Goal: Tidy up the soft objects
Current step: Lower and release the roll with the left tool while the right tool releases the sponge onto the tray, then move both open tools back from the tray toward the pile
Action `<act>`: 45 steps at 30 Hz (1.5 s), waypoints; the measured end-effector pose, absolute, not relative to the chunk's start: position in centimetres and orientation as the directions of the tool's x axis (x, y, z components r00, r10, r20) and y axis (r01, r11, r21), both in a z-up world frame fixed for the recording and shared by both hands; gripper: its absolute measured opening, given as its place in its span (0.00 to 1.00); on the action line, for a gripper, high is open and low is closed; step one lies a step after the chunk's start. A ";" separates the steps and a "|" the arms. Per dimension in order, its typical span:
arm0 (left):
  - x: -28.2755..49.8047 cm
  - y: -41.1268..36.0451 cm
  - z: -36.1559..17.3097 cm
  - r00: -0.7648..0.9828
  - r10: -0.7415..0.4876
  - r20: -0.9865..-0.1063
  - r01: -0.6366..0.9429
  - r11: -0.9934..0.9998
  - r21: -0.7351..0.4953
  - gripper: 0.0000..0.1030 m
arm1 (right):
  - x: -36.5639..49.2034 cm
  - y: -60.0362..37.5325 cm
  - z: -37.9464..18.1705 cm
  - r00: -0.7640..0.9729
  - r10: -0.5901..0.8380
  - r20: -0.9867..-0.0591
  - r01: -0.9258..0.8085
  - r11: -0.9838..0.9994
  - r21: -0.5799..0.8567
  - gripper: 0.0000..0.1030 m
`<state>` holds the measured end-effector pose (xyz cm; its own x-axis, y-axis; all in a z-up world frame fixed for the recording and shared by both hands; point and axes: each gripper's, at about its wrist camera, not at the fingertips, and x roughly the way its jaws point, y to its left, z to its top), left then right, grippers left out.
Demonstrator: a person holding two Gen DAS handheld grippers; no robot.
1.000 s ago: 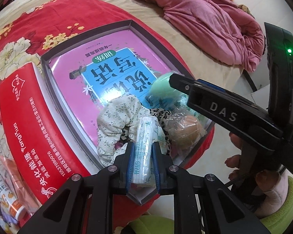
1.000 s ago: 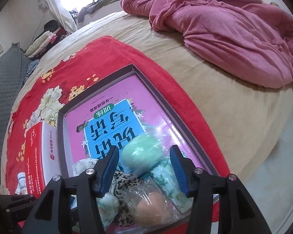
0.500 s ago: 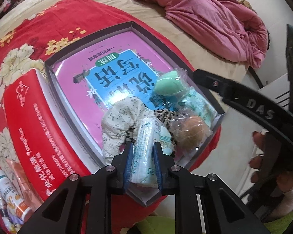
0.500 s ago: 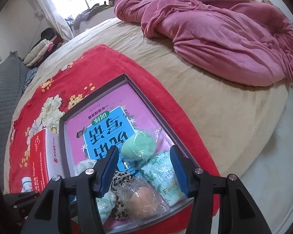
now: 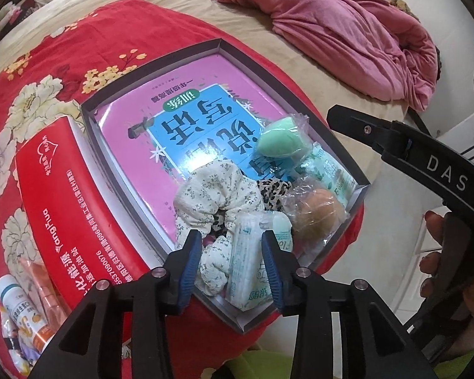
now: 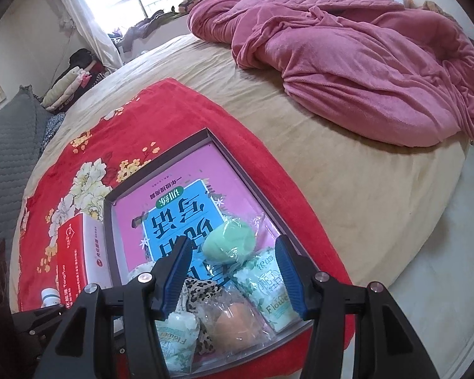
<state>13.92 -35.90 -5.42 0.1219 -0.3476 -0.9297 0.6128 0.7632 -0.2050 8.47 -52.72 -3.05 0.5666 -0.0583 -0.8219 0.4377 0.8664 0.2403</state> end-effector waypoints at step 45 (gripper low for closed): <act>11.1 -27.3 2.6 0.307 -0.386 -0.870 0.533 0.827 -0.179 0.74 | 6.3 -46.8 2.0 0.584 -0.085 -0.807 0.354 0.922 0.159 0.67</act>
